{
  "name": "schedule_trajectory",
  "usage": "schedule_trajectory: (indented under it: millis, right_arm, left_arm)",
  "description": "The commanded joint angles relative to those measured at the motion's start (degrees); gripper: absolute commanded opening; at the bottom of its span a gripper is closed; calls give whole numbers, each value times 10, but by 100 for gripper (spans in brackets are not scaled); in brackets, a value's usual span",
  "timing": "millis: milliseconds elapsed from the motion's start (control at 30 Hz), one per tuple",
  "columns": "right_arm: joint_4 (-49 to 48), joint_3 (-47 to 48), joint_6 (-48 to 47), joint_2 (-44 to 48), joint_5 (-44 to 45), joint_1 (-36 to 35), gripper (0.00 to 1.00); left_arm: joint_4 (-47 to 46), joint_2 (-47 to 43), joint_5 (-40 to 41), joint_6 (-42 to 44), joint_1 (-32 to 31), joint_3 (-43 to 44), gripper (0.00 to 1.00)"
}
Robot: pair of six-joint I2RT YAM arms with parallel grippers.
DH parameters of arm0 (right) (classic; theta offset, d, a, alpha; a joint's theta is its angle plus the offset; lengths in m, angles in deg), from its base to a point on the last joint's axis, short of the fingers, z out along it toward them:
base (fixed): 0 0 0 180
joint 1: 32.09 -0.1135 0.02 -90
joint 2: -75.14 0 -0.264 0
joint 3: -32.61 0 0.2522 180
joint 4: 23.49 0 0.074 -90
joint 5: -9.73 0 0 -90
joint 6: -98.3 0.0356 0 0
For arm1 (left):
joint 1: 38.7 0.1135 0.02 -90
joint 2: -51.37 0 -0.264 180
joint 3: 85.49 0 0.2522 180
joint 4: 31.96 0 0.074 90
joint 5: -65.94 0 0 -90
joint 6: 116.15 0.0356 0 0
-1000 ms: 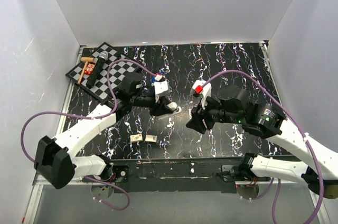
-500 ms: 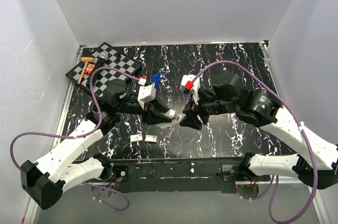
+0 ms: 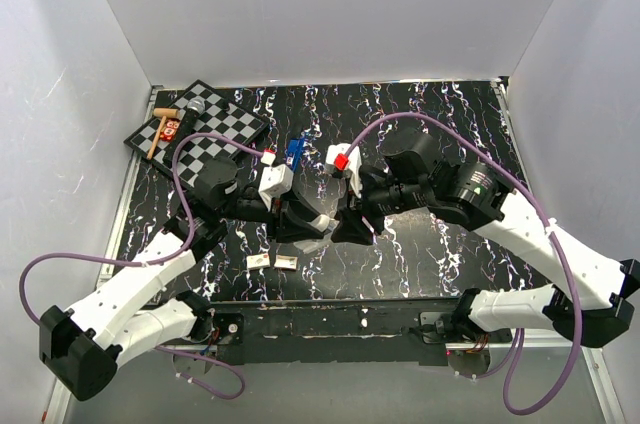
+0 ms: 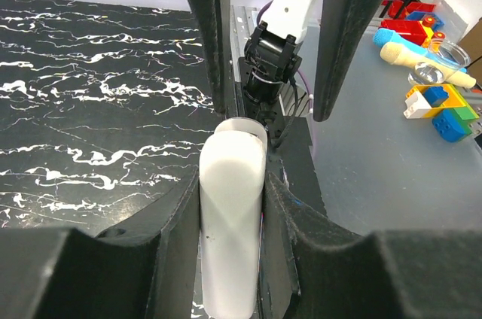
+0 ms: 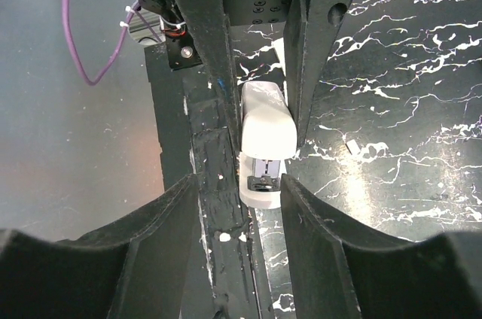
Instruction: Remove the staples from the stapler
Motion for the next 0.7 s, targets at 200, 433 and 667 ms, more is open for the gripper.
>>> schedule_trajectory:
  millis: [200,433,667]
  right_arm:
    - [-35,-2,14,-13,-24,2,53]
    - [-53,-27,28,-15,-34,2,42]
    - [-62,-68,37,3,-35,2,14]
  left_arm:
    - [-25,-31,-8,-13,-2,0,0]
    - [-42,-33,-12,-27,-2,-4,0]
    - [-55,-41,1,-36,-2,-8,0]
